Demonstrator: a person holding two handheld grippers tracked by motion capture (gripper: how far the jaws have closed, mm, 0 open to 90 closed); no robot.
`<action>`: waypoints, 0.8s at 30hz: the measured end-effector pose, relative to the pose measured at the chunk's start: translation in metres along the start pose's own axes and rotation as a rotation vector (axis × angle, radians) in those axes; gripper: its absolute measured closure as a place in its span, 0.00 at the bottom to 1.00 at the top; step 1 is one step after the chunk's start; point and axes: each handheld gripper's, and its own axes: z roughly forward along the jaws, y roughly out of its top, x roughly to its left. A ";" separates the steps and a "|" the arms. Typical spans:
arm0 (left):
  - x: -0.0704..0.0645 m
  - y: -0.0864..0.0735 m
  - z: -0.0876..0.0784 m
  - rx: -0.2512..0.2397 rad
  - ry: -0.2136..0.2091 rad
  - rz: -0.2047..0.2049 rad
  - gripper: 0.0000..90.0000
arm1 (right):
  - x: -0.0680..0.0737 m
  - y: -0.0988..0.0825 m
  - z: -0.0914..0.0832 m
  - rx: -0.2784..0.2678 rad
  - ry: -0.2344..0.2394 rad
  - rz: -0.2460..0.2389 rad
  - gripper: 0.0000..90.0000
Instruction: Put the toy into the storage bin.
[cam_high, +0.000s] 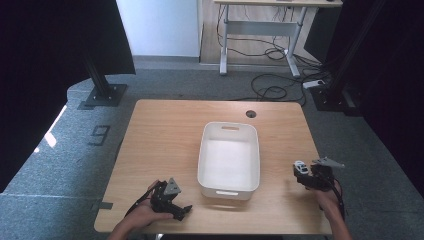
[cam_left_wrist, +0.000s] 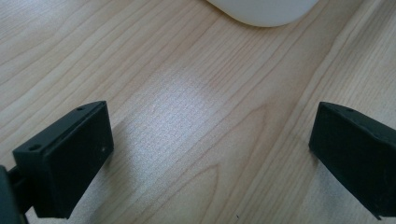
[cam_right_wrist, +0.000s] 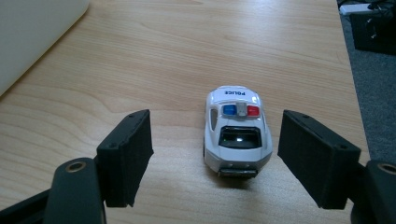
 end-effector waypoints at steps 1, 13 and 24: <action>0.000 0.000 0.000 0.000 0.000 0.000 0.00 | -0.001 0.000 0.000 -0.002 0.000 0.005 0.29; 0.000 0.000 0.000 0.000 0.000 0.000 0.00 | -0.004 -0.001 0.005 0.015 -0.008 0.012 0.29; 0.000 0.000 0.000 0.000 0.000 0.000 0.00 | -0.006 -0.001 0.011 0.032 -0.018 0.026 0.29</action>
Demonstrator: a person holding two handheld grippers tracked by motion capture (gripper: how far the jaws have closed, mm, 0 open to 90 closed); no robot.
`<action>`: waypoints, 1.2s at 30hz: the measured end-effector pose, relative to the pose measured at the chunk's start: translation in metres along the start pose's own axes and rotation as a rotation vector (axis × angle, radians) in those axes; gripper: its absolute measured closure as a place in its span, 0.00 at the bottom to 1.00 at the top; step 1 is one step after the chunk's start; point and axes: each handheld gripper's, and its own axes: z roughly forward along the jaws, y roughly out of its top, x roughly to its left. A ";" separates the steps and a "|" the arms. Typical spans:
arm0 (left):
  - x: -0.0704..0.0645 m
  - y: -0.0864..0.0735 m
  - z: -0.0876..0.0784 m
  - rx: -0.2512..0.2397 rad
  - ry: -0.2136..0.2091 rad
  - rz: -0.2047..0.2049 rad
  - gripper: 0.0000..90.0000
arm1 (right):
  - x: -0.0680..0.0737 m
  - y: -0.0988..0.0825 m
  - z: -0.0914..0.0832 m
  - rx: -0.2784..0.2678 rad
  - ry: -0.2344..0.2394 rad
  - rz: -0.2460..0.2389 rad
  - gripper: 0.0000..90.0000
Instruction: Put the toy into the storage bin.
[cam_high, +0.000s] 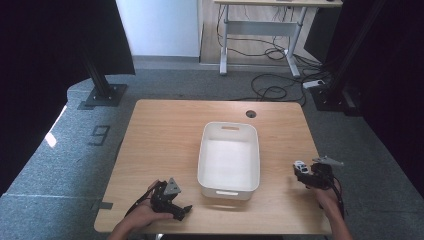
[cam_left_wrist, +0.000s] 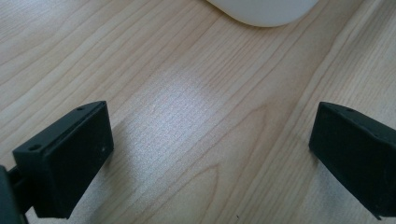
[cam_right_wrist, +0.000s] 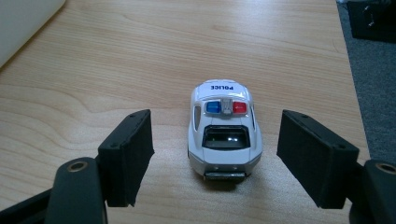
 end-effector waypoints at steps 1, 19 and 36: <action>0.000 0.000 0.000 0.000 0.000 0.000 0.00 | 0.000 0.000 0.000 0.000 0.002 0.004 0.29; 0.000 0.000 0.000 0.000 0.000 0.000 0.00 | -0.006 0.002 0.008 -0.005 -0.016 0.027 0.30; 0.000 0.000 0.000 0.001 -0.001 0.001 0.00 | -0.007 0.004 0.027 0.023 -0.045 0.045 0.34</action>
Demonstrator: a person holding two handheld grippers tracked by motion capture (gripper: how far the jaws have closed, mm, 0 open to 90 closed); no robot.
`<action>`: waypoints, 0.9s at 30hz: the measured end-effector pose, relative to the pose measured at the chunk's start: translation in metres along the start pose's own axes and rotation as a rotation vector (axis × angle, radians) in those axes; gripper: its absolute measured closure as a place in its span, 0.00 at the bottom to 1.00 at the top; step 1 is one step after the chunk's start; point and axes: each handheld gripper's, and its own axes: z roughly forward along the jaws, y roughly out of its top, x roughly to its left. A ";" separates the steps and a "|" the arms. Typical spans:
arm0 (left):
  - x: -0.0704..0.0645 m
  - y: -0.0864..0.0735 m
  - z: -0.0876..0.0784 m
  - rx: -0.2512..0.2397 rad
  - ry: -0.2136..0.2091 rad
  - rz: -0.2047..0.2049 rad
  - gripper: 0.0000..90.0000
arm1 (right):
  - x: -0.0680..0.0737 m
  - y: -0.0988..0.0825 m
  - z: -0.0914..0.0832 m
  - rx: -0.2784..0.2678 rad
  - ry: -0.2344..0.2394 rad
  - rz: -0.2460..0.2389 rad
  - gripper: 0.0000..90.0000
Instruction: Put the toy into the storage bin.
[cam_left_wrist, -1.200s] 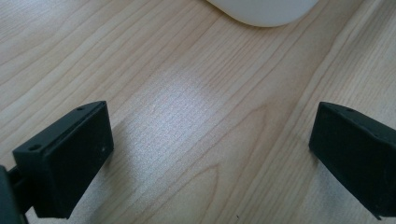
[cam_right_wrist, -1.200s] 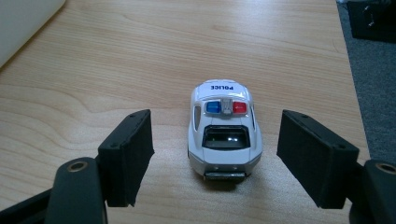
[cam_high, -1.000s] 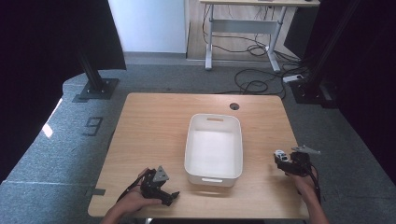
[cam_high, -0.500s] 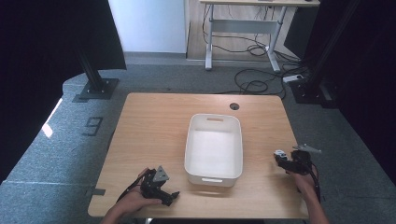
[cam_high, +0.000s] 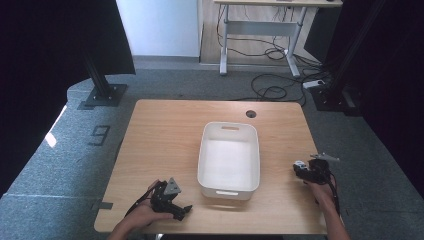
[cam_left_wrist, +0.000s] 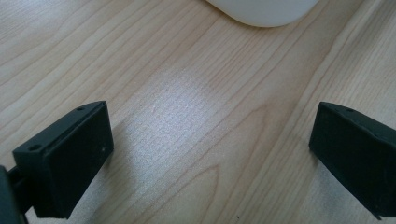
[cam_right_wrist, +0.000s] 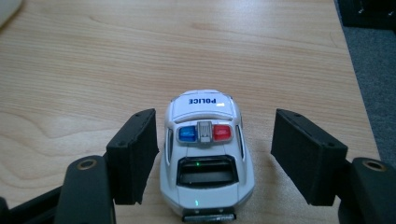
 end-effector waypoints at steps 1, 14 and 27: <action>0.000 0.000 0.000 0.000 0.000 0.000 0.00 | 0.000 0.000 0.001 0.001 -0.001 -0.001 0.35; 0.000 0.000 0.000 0.000 0.000 0.000 0.00 | -0.001 0.000 0.006 0.018 -0.008 0.005 0.37; 0.000 0.000 0.000 0.000 0.000 0.000 0.00 | 0.006 0.003 0.004 0.046 -0.010 -0.028 0.54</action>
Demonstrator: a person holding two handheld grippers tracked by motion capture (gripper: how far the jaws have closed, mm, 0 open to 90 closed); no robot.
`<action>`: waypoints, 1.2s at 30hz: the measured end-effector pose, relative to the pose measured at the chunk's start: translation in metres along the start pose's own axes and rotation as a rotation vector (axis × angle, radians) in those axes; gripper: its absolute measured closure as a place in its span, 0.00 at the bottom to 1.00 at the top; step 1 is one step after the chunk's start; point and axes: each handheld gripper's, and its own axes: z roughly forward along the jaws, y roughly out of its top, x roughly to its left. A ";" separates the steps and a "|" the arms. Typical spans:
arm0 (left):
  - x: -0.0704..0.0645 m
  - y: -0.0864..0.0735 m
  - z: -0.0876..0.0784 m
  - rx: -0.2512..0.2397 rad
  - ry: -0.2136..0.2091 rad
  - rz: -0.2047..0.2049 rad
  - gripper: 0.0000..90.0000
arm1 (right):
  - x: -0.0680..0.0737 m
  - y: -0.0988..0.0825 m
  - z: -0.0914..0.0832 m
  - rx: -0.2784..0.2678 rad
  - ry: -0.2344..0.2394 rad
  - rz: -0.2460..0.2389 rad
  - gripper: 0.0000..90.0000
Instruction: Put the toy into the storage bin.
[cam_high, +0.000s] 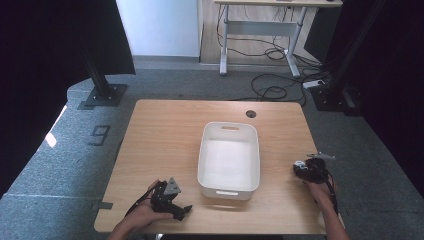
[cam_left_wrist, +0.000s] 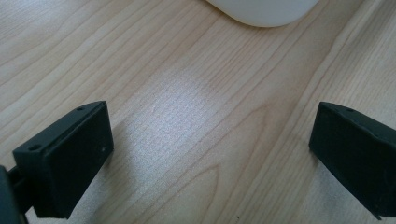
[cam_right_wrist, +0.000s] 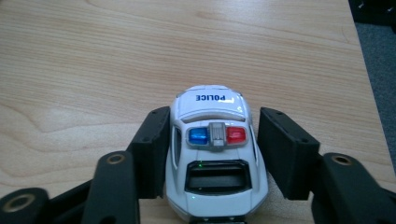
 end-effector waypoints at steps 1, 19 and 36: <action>0.000 0.000 0.000 0.000 0.000 0.000 0.00 | 0.000 0.001 0.000 0.003 0.003 0.002 0.55; 0.000 0.000 0.000 0.000 0.000 0.000 0.00 | -0.006 0.006 -0.014 -0.024 0.061 0.049 0.56; 0.000 0.000 0.000 0.000 0.000 0.000 0.00 | -0.003 0.008 -0.024 -0.058 0.083 0.043 0.56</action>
